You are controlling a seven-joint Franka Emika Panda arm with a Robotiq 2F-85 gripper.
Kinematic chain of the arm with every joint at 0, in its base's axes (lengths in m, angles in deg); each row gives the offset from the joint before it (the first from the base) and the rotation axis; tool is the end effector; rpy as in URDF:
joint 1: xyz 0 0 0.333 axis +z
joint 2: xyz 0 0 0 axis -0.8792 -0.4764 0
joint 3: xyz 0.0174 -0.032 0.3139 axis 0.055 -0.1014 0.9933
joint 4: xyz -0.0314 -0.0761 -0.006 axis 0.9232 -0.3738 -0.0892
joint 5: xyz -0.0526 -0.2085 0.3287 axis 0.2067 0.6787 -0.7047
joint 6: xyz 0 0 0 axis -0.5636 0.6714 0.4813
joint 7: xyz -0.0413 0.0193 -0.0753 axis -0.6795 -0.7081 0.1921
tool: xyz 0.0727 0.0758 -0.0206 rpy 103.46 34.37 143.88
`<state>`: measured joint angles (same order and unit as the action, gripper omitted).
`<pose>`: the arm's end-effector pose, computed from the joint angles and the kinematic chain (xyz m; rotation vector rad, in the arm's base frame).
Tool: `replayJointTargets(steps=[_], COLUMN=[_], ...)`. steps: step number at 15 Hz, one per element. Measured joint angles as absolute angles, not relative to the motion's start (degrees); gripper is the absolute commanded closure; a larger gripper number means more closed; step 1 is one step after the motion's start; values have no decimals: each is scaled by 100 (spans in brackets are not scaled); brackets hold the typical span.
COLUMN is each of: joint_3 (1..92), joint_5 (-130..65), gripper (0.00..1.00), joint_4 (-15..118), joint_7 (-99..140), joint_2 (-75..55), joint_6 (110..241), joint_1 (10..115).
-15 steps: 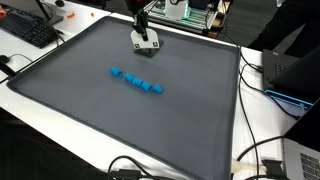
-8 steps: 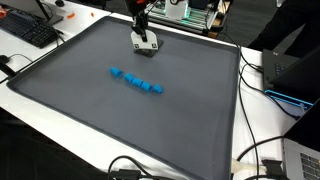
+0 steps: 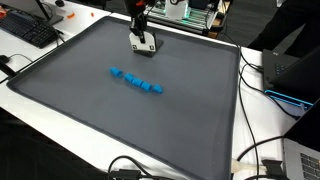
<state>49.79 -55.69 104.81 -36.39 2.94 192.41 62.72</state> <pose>0.4608 -0.0069 0.2509 -2.2897 1.8953 0.0818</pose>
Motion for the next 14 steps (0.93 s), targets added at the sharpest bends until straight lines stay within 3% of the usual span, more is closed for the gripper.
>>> replayJointTargets(steps=[14], joint_3=[4984], joint_5=[-5218], gripper=[99], joint_4=[10468], joint_7=[-4096], joint_2=[189], joint_6=[19487], joint_1=[6298])
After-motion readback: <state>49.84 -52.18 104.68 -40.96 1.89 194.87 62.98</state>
